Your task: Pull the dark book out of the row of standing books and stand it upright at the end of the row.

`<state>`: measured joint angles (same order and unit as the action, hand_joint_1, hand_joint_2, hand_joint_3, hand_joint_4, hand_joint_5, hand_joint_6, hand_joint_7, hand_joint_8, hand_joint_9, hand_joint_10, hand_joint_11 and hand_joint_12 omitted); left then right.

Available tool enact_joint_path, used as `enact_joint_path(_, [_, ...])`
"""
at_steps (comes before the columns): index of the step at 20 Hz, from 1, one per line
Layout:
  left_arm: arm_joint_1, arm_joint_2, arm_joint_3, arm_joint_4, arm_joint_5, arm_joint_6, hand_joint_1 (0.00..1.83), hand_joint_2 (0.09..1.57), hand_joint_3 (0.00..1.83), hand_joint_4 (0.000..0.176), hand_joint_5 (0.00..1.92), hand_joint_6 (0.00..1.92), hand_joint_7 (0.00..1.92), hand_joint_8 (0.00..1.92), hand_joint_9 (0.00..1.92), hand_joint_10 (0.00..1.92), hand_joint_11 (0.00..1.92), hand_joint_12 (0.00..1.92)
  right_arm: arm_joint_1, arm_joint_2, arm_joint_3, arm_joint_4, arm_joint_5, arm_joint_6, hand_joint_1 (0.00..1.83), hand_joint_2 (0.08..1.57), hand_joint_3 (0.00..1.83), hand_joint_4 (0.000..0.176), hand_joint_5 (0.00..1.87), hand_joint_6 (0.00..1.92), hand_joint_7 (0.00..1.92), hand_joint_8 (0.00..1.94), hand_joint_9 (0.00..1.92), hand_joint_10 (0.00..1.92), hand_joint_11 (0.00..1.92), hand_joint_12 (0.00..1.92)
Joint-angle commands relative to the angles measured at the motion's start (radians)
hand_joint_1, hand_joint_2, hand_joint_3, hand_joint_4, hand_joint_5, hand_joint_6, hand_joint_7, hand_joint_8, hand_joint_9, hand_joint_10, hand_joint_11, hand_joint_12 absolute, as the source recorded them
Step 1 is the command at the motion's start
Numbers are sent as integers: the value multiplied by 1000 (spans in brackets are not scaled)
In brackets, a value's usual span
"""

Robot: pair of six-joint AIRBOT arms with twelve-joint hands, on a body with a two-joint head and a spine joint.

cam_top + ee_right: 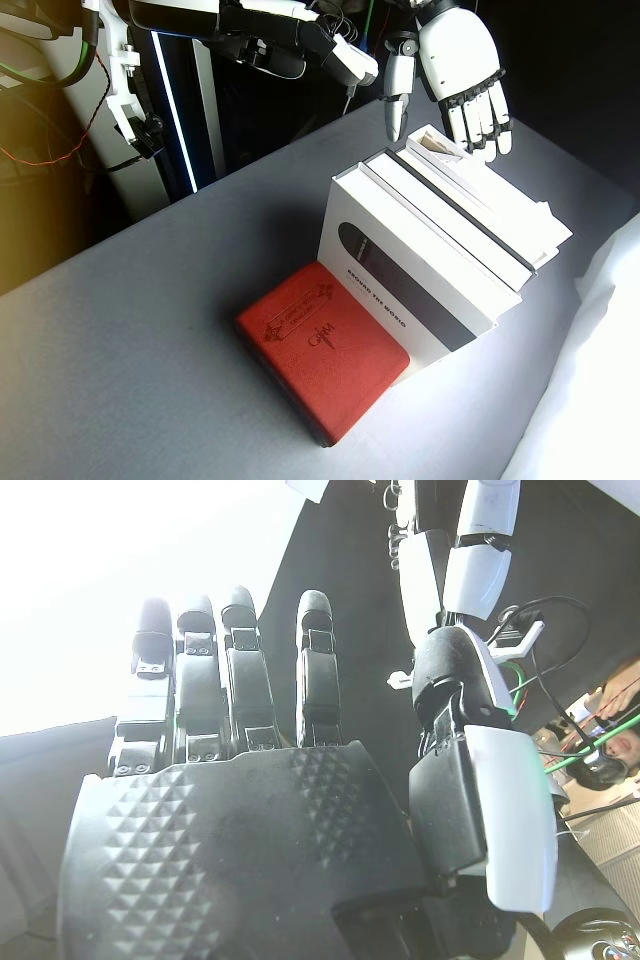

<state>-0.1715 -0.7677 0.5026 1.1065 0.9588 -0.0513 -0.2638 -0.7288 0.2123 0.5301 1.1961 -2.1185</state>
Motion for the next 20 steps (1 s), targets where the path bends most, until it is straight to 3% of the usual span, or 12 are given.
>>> enact_joint_path(1, [-8, 18, -3, 79, -5, 6, 0, 1231, 15, 0, 63, 4, 31, 2, 16, 3, 0, 82, 17, 10, -8, -78, 93, 1, 0, 1169, 50, 0, 0, 0, 0, 0, 0, 0, 0, 0])
enact_joint_path(9, [-9, 17, -3, 75, -5, 8, 0, 1239, 7, 0, 61, 2, 27, 1, 16, 1, 1, 89, 26, 7, 16, -67, 103, 1, 0, 1184, 36, 0, 1, 0, 0, 0, 0, 0, 0, 0])
enact_joint_path(13, [-15, 17, -3, 66, 2, 9, 0, 1241, 3, 0, 60, 3, 20, 2, 3, 1, 2, 41, 82, -26, 60, 32, 101, -10, 0, 1187, 31, 0, 4, 2, 0, 0, 0, 0, 0, 0])
enact_joint_path(20, [-17, 17, -3, 57, 5, 12, 0, 1244, 3, 0, 67, 5, 25, 6, 18, 5, 23, 52, 113, -45, 97, 115, 98, -22, 0, 1183, 20, 0, 1, 0, 0, 0, 0, 0, 0, 0])
